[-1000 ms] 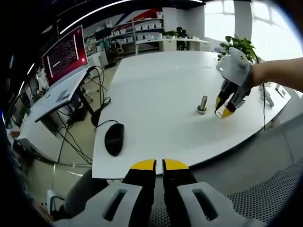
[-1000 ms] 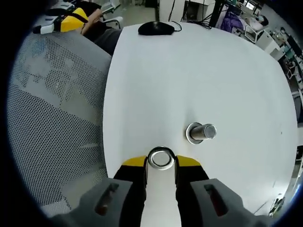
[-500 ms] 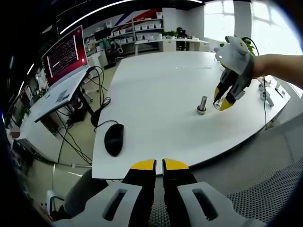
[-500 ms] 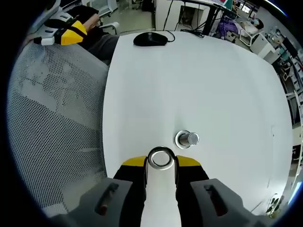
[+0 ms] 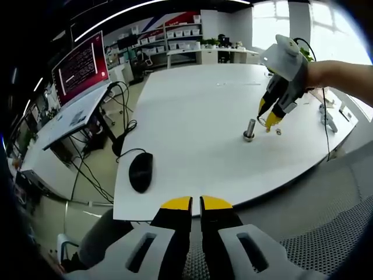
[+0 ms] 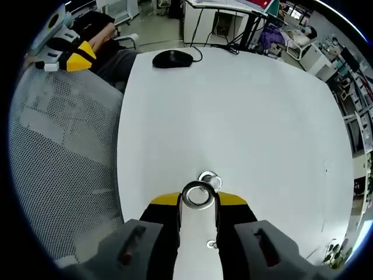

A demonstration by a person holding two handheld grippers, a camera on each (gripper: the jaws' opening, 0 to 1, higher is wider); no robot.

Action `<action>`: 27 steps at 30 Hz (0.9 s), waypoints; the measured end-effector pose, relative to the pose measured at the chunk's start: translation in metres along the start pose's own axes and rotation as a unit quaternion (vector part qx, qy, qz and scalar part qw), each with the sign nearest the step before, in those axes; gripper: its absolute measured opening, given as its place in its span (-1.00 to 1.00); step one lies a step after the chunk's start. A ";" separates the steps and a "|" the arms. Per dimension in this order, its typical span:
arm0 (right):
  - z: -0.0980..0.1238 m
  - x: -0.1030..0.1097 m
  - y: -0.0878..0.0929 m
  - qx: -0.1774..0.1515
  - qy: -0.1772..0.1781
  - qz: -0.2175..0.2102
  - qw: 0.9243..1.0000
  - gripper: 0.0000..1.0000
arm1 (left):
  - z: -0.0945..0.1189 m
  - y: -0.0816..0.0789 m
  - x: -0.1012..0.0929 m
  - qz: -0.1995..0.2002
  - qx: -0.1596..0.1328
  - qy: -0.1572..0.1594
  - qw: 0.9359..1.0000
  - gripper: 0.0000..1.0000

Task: Place the washer onto the threaded stud by aligning its center hole with the stud, sliding it down to the base, and recovering from edge contact or off-axis alignment until the washer reaches the visible bottom stop.

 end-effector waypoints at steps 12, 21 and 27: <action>-0.003 -0.008 -0.003 0.002 0.018 -0.002 1.000 -0.55 | 0.000 0.000 0.000 0.002 0.000 -0.001 1.000 -0.95; -0.008 -0.009 -0.005 0.003 0.019 0.002 1.000 -0.55 | 0.000 0.000 0.000 0.002 -0.001 -0.002 1.000 -0.95; -0.014 -0.008 -0.007 0.006 0.020 0.004 1.000 -0.55 | 0.000 0.000 0.000 0.003 -0.001 -0.002 1.000 -0.95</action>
Point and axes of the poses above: the point that each gripper's makers call its tool centre point, and the gripper's own axes: z roughly backward along the fingers, x roughly to its left, y roughly out of its underside, the point moved 10 cm from there along z, roughly backward along the fingers, and after that the axes turned 15 degrees about y, right-handed, at the moved point
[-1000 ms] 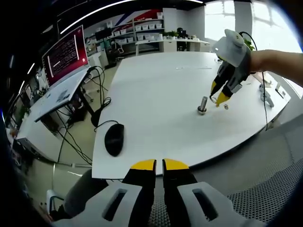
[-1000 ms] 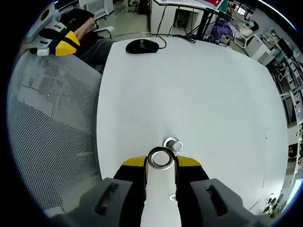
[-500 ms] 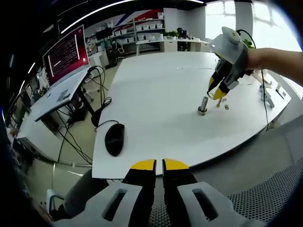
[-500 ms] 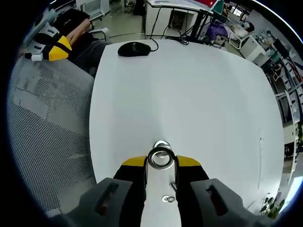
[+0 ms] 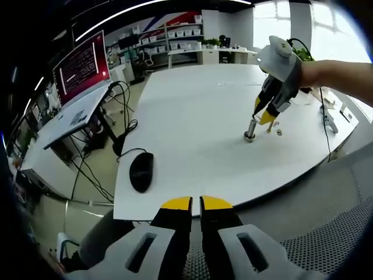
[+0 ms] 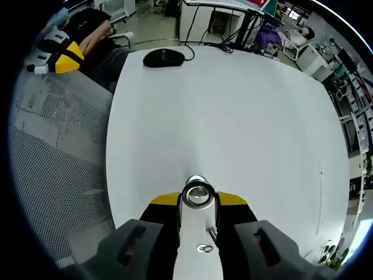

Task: Place the washer onto the threaded stud by aligning its center hole with the stud, sliding it down to the base, and recovering from edge contact or off-axis alignment until the washer reaches the visible bottom stop.

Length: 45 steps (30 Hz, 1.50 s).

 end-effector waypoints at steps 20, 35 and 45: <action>-0.016 -0.002 -0.002 0.018 -0.006 0.010 1.000 -0.55 | 0.000 0.000 0.001 0.005 -0.003 -0.003 1.000 -0.95; -0.039 0.002 0.000 0.035 -0.022 0.025 0.999 -0.55 | 0.000 -0.001 0.002 0.010 -0.003 -0.007 1.000 -0.96; -0.051 0.010 0.004 0.045 -0.034 0.030 0.998 -0.55 | 0.000 0.000 0.002 0.012 0.000 -0.010 1.000 -0.96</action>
Point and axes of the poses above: the point that each gripper's makers call its tool centre point, and the gripper's own axes: z roughly backward along the fingers, x roughly to its left, y roughly out of its underside, the point moved 10 cm from there along z, roughly backward along the fingers, and after that the axes turned 15 degrees about y, right-handed, at the moved point
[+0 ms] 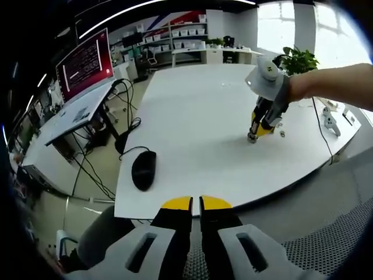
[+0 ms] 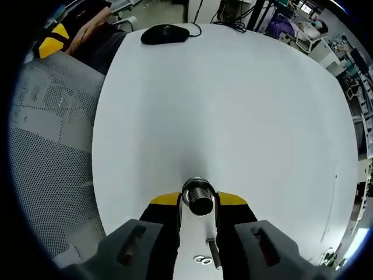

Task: Place the washer onto the threaded stud by aligning its center hole with the stud, sliding it down to the base, and recovering from edge contact or off-axis alignment until the washer reaches the visible bottom stop.

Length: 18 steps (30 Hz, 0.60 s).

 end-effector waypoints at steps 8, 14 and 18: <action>-0.008 0.004 -0.001 0.008 -0.010 0.003 1.000 -0.54 | 0.000 0.000 0.000 0.001 0.002 -0.002 1.000 -0.96; -0.009 0.005 0.000 0.000 -0.012 0.040 0.999 -0.51 | 0.000 0.000 0.000 0.001 0.005 -0.003 1.000 -0.96; -0.005 0.006 0.000 -0.006 0.010 0.042 0.999 -0.35 | 0.000 0.000 0.000 0.000 0.006 -0.003 1.000 -0.96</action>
Point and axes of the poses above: the point that each gripper's makers call its tool centre point, and the gripper's own axes: z roughly backward along the fingers, x roughly to its left, y roughly out of its underside, the point moved 10 cm from there along z, roughly backward along the fingers, and after that the axes turned 15 degrees about y, right-handed, at the moved point
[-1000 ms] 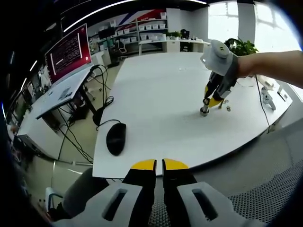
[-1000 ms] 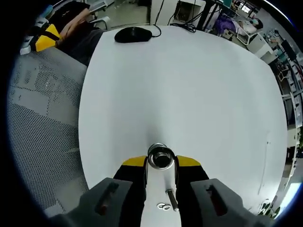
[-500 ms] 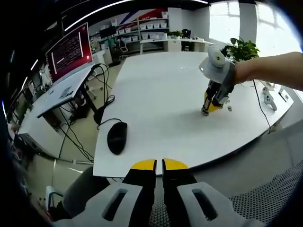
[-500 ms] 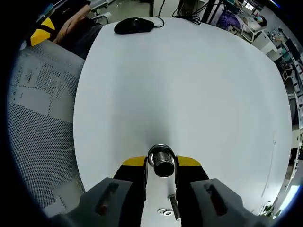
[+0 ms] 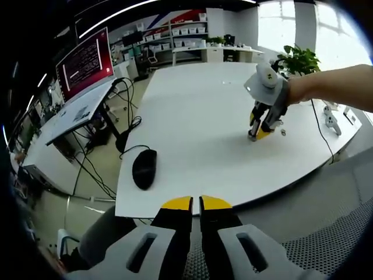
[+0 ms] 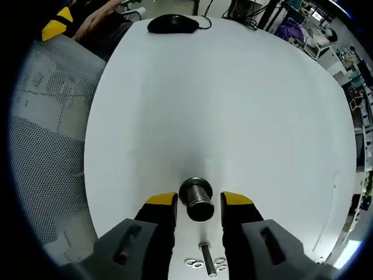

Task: Place the washer onto the threaded stud by aligning its center hole with the stud, sliding it down to the base, and recovering from edge contact or off-axis alignment until the washer reaches the visible bottom stop.

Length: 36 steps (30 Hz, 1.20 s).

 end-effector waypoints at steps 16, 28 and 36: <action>0.081 -0.010 0.021 -0.092 0.042 -0.115 0.988 -0.24 | 0.001 0.001 -0.001 -0.009 -0.007 0.008 1.000 -0.95; 0.163 -0.013 0.057 -0.188 0.101 -0.240 0.947 -0.22 | 0.002 0.001 -0.002 -0.013 -0.020 0.016 1.000 -0.90; 0.217 0.005 0.097 -0.242 0.140 -0.368 0.887 -0.16 | 0.003 0.001 -0.003 -0.012 -0.025 0.017 0.999 -0.90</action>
Point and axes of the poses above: the point that each gripper's makers call its tool centre point, and the gripper's own axes: z roughly backward along the fingers, x roughly to its left, y roughly out of its underside, the point moved 10 cm from there along z, roughly backward along the fingers, and after that the axes turned 15 degrees about y, right-handed, at the moved point
